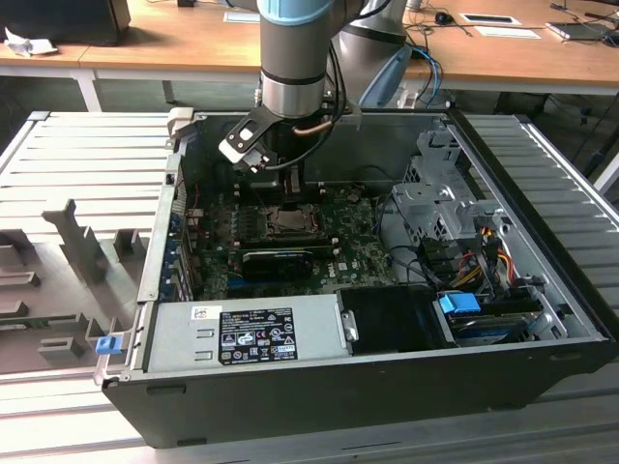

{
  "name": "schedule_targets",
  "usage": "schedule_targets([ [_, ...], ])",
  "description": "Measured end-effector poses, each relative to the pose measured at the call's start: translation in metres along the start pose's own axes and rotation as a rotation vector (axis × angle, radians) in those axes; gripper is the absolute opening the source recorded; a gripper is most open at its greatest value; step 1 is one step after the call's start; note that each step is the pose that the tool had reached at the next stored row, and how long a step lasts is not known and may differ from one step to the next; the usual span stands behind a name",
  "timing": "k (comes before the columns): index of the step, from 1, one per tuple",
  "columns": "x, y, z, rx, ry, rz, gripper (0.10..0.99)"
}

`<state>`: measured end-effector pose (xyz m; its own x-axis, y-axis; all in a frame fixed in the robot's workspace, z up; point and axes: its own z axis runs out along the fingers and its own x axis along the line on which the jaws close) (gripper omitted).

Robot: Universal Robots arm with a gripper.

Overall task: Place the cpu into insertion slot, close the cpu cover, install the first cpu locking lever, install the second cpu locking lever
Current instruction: 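Install the first cpu locking lever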

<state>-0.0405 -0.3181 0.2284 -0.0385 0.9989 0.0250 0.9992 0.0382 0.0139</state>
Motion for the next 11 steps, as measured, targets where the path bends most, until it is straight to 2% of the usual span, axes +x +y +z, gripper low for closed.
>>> schedule_targets([
  [4,0.0002,0.0,-0.0048,0.0,0.0002,0.0,0.106],
  [8,0.0004,0.0002,-0.0152,0.0,0.0002,0.0,0.106],
  [11,0.0008,0.0004,-0.0308,0.0,0.0001,0.0,0.106],
])
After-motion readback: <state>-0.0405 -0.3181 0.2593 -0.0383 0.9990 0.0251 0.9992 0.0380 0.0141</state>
